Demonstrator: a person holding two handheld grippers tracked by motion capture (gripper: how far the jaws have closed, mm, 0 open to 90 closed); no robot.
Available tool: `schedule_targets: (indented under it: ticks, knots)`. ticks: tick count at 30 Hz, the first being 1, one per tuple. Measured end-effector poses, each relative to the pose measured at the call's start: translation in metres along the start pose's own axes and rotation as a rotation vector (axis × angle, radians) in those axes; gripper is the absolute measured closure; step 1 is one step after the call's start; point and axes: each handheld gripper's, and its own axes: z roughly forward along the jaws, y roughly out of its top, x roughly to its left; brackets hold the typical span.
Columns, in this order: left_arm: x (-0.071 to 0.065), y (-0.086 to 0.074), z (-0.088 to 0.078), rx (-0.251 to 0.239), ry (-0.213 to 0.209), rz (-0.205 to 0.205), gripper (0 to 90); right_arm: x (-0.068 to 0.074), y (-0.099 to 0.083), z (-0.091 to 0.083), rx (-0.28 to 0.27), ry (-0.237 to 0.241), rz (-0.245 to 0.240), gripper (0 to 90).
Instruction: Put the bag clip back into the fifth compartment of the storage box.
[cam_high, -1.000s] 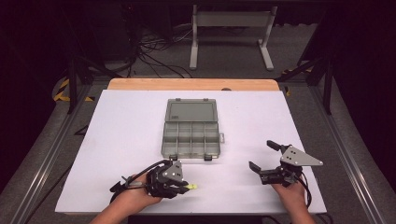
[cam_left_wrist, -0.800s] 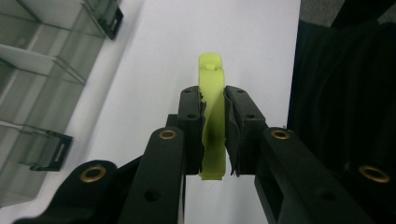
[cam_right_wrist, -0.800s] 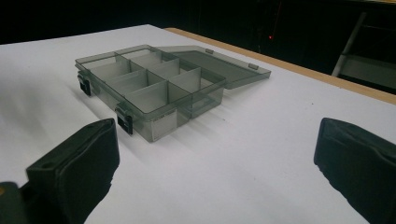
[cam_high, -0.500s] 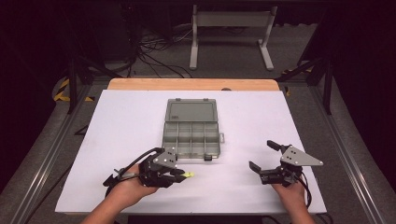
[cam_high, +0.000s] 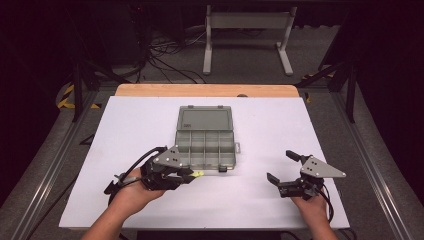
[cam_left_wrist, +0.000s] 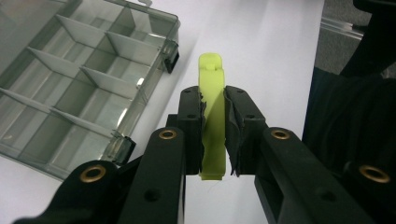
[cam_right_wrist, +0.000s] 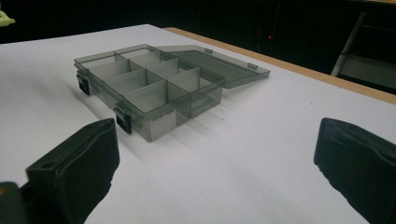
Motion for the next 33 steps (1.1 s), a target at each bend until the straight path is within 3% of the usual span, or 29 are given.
schedule_targets:
  ticks: [15,25,33]
  knots:
    - [0.017,0.006,-0.011,-0.032,0.051,-0.065,77.8,0.0,0.0,0.0,-0.003,0.002,-0.003,0.9]
    - [0.031,0.006,-0.01,-0.048,0.081,-0.116,77.7,0.0,0.0,0.0,0.001,0.003,-0.001,0.9]
    - [0.046,0.004,-0.008,-0.05,0.127,-0.168,77.7,0.0,0.0,0.0,0.001,0.005,-0.001,0.9]
